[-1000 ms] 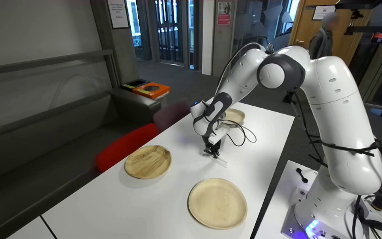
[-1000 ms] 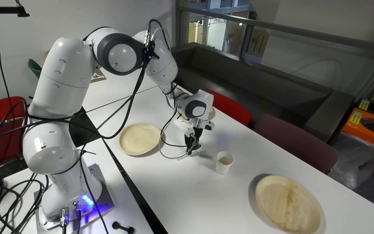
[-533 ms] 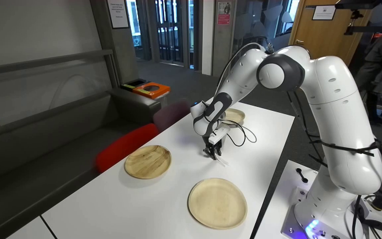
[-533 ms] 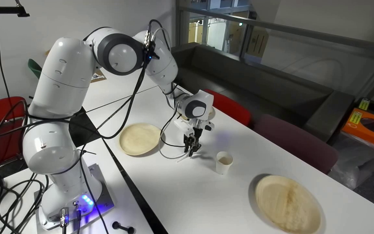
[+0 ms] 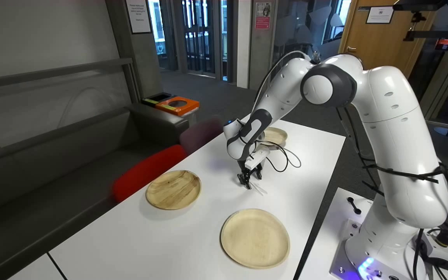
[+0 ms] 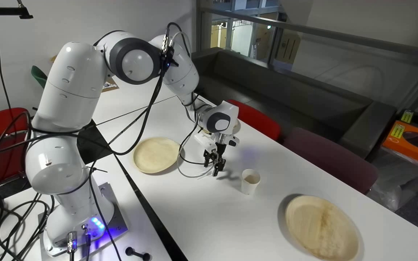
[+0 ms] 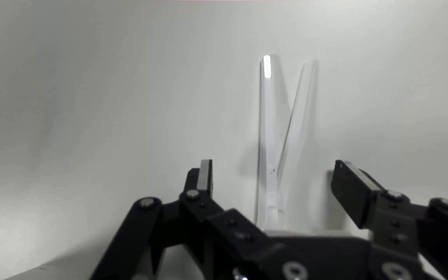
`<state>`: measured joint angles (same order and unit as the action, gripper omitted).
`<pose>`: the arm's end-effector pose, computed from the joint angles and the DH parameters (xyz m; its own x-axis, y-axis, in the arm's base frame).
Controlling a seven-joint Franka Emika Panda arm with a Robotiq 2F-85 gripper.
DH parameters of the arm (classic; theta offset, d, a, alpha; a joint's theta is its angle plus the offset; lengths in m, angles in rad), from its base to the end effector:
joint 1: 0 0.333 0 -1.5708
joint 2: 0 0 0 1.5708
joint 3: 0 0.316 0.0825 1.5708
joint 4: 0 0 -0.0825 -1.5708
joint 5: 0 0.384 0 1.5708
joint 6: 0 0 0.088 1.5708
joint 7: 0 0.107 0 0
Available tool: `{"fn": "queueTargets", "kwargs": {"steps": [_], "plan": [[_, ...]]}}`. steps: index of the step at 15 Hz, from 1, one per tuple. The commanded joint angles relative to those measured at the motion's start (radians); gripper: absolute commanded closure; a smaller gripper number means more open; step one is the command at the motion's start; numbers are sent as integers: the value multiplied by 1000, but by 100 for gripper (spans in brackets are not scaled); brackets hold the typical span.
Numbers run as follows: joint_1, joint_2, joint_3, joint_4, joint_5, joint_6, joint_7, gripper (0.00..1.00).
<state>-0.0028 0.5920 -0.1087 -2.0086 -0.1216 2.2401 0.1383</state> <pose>0.5547 -0.0675 0.1336 0.9264 -0.1697 -0.3361 -0.1173 -0.9783 0.1707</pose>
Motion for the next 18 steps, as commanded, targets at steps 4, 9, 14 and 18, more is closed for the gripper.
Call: {"fn": "queueTargets", "kwargs": {"steps": [4,9,14,18], "plan": [[-24,-13,14,4,21,-24,-35,70],[-25,-15,14,-1,21,-19,-36,100],[-26,-16,13,-2,18,-19,-37,62],[-29,-18,12,-2,17,-21,-37,30]]}}
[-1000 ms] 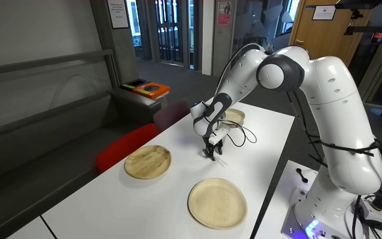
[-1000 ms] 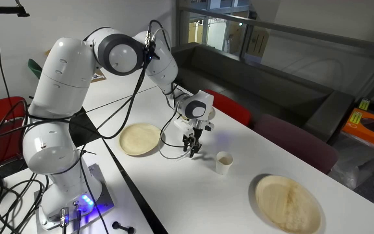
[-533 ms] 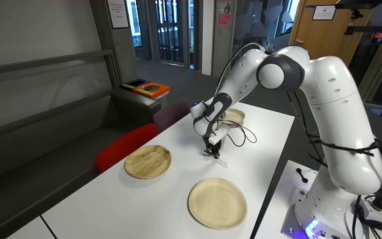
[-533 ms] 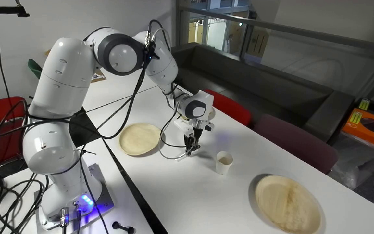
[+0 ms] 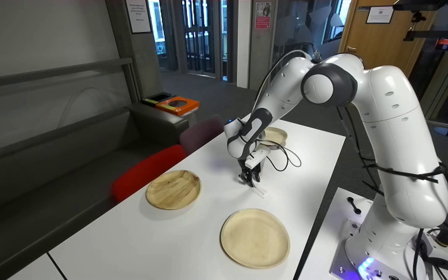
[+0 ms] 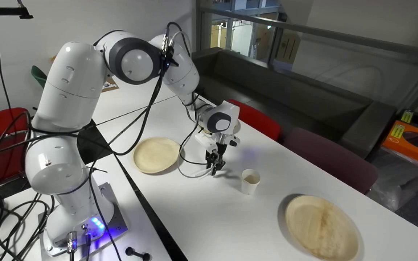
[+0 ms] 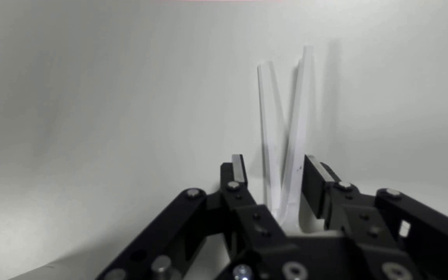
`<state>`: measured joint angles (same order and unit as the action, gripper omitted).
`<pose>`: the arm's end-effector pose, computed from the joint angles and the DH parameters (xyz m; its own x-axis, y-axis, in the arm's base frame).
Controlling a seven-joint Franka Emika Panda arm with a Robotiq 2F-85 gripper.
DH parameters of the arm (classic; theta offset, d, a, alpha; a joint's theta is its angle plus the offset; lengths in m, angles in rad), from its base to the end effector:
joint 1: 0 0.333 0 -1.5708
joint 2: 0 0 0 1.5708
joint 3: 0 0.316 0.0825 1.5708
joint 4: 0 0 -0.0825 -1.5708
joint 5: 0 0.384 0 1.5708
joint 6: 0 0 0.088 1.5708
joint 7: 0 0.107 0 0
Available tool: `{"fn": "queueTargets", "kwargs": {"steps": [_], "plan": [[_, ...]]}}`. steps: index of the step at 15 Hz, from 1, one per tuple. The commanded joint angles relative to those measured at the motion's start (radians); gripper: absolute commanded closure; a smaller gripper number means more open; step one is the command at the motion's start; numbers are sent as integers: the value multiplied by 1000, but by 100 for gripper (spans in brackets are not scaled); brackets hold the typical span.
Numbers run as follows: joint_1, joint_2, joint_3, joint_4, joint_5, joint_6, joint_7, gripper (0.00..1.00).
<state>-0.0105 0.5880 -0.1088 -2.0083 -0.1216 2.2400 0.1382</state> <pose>0.5551 -0.0719 0.1359 0.9265 -0.1768 -0.3322 -0.1255 -0.9774 0.1703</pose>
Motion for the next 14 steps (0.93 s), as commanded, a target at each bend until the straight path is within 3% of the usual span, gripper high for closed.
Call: {"fn": "queueTargets", "kwargs": {"steps": [1,4,5,7,14], "plan": [[-22,-14,12,-2,17,-20,-37,23],[-22,-12,12,-3,16,-20,-35,2],[-22,-12,12,-3,16,-19,-35,39],[-22,-11,11,-3,16,-19,-35,40],[-21,-10,11,-3,14,-18,-32,93]]}}
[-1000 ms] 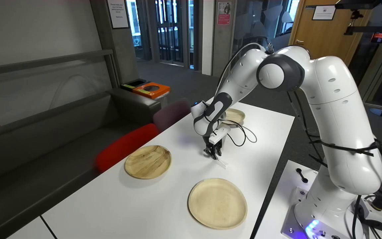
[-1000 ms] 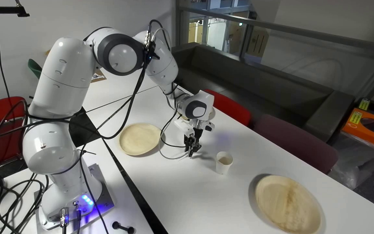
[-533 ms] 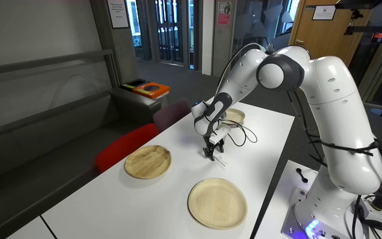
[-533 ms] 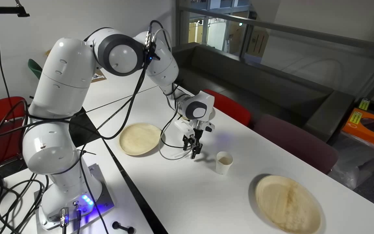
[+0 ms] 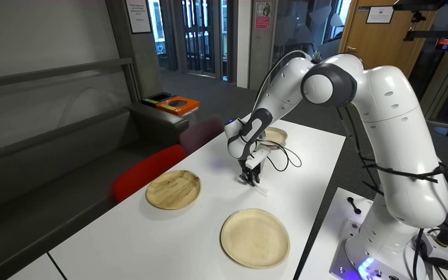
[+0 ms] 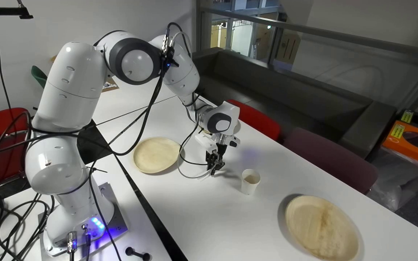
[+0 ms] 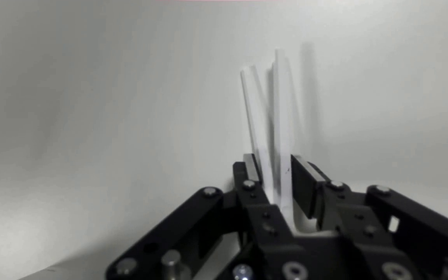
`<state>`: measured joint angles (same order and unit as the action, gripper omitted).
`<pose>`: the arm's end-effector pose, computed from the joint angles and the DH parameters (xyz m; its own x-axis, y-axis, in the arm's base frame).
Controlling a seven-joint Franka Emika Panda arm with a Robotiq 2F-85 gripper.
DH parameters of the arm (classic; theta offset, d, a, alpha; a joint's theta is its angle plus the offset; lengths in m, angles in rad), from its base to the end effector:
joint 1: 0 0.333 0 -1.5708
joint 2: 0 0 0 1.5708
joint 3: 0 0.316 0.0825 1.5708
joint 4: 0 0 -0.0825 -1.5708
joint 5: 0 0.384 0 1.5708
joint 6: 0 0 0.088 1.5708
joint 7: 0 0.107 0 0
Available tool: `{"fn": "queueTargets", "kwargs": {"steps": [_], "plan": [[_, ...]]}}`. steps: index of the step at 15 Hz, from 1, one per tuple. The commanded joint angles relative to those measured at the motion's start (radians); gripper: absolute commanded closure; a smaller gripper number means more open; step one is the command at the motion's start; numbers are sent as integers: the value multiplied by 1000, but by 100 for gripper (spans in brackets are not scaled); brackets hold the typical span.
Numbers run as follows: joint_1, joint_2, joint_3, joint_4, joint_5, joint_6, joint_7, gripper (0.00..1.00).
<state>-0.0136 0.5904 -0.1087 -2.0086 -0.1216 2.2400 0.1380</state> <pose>0.5543 -0.0735 0.1345 0.9251 -0.1794 -0.3348 -0.1278 -0.9770 0.1704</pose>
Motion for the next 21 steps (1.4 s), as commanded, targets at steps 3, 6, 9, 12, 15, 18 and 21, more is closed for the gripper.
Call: {"fn": "queueTargets", "kwargs": {"steps": [3,6,9,12,15,18,21], "plan": [[-18,-13,11,-2,15,-19,-33,65],[-19,-12,12,-1,16,-20,-34,59],[-19,-12,12,1,16,-22,-33,35],[-19,-10,11,3,15,-23,-34,12],[-18,-9,11,1,13,-20,-33,53],[-18,-10,10,1,13,-20,-33,76],[-17,-10,10,1,12,-19,-32,99]]}}
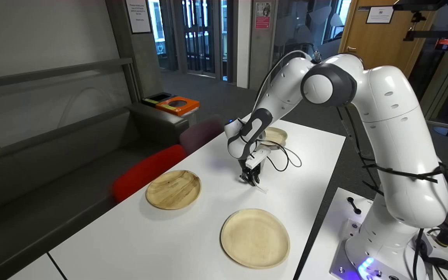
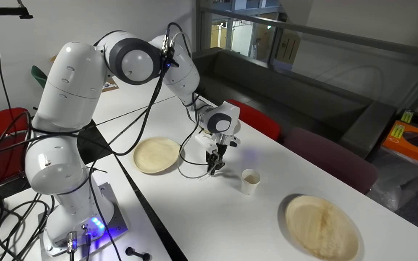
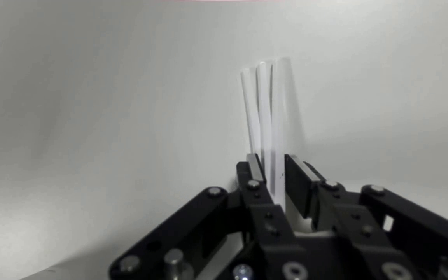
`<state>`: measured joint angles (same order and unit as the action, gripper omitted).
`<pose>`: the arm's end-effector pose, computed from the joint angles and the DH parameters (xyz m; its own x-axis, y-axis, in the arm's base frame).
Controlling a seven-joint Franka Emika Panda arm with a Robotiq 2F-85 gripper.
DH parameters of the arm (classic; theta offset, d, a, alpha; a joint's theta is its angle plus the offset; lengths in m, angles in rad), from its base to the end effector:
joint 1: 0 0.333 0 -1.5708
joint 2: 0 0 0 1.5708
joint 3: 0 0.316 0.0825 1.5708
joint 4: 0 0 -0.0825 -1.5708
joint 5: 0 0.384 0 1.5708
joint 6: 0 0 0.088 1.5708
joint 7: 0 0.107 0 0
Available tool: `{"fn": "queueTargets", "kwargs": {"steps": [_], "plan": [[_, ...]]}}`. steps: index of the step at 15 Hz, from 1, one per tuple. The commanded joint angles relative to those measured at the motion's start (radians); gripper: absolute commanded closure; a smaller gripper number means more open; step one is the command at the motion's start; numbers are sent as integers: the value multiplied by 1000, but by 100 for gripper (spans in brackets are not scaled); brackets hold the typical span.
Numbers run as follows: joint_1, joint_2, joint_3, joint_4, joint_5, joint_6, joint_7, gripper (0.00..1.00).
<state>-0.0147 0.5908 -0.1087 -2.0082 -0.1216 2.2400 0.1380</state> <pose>0.5543 -0.0741 0.1344 0.9249 -0.1804 -0.3348 -0.1289 -0.9769 0.1705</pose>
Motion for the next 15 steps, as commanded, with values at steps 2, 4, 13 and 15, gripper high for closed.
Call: {"fn": "queueTargets", "kwargs": {"steps": [2,4,13,15], "plan": [[-16,-12,10,-1,12,-18,-32,100],[-16,-12,11,0,13,-18,-32,98],[-11,-7,7,7,7,-24,-24,14],[-11,0,2,14,4,-27,-19,2]]}}
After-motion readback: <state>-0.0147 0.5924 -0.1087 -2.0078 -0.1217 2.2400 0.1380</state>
